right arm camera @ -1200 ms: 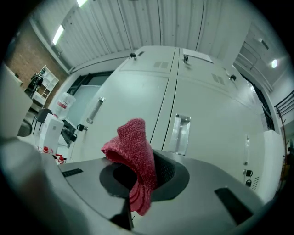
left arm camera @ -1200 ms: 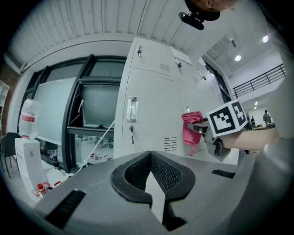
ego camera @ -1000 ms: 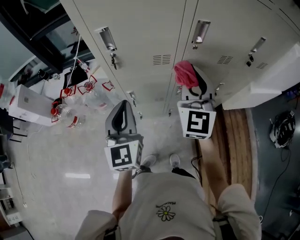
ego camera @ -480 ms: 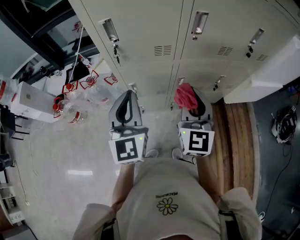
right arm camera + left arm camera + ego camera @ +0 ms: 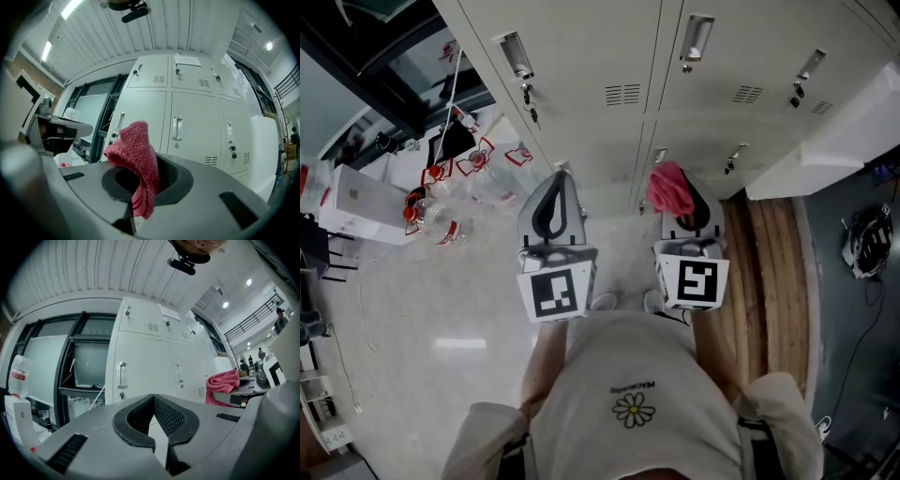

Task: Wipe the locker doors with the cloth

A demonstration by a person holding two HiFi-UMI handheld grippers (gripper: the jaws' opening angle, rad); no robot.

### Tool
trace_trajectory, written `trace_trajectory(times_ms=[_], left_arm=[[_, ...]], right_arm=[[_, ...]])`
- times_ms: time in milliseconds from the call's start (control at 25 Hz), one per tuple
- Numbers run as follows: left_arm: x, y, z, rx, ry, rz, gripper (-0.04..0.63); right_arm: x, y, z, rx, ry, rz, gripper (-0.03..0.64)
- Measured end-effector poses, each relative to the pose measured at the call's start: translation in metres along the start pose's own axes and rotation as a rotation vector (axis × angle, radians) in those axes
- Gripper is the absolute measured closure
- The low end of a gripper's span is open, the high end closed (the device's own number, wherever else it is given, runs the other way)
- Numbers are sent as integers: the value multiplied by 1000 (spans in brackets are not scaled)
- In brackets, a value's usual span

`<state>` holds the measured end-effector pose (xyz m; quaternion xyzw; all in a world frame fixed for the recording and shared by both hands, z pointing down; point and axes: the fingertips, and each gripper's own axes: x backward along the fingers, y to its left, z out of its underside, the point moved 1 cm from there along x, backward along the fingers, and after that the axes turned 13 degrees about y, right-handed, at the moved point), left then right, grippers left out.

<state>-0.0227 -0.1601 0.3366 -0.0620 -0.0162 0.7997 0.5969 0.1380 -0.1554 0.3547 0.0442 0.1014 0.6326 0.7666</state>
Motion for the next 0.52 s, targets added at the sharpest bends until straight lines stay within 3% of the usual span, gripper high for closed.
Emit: trace_trajectory(times_ms=[520], left_arm=[[1,-9,2,-3,9,1,578]], right_arm=[[12,-11,29,-53,97,26,585]])
